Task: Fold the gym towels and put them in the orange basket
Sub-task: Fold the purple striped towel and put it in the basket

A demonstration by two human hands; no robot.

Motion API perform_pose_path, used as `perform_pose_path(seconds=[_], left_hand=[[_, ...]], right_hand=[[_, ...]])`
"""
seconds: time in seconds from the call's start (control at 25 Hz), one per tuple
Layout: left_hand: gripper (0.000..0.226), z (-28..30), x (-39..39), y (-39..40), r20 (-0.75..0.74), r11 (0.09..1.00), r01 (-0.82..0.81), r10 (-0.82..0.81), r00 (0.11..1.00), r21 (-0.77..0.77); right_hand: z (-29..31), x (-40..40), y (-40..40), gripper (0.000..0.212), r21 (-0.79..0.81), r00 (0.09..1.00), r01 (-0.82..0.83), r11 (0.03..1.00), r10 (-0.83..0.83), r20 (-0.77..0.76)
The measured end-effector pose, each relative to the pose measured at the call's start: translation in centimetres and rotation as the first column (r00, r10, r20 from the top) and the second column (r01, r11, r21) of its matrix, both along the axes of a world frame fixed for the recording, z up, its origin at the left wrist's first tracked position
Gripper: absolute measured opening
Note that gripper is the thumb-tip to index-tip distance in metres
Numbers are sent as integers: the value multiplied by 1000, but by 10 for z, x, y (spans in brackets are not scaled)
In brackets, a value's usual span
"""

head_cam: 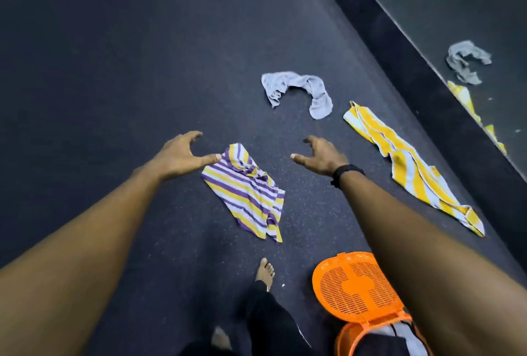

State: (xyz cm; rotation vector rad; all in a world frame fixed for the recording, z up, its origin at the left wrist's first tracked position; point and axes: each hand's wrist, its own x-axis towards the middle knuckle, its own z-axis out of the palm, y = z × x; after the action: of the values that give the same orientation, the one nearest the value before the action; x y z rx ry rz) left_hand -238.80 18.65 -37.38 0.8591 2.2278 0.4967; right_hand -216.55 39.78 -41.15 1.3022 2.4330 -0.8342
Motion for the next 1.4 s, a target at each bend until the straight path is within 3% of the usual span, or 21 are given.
perform_pose_path(seconds=[0.2, 0.4, 0.64, 0.84, 1.04, 1.2, 1.4], left_hand=[[82, -125, -55, 69, 67, 995, 92, -90, 994, -34], [73, -322, -87, 118, 148, 970, 235, -223, 963, -66], [80, -534, -79, 118, 200, 932, 311, -274, 941, -186], [79, -646, -69, 116, 197, 899, 378, -338, 920, -223], [78, -693, -70, 117, 175, 893, 398, -366, 914, -209], [76, -687, -71, 118, 160, 897, 395, -368, 916, -200], [75, -605, -77, 119, 127, 933, 325, -307, 943, -156]], right_hand=[[-121, -41, 34, 67, -24, 993, 89, 996, -87, 83], [-322, -60, 46, 60, -74, 968, 217, 973, -205, 143], [-549, -47, 27, 53, -170, 893, 424, 890, -378, 245], [-674, -49, 9, 52, -130, 799, 528, 840, -438, 412], [-731, -65, 7, 96, -76, 657, 691, 719, -580, 480], [-730, -75, 4, 50, -3, 737, 625, 781, -588, 334], [-629, -105, -2, 30, 214, 944, 319, 923, -331, 19]])
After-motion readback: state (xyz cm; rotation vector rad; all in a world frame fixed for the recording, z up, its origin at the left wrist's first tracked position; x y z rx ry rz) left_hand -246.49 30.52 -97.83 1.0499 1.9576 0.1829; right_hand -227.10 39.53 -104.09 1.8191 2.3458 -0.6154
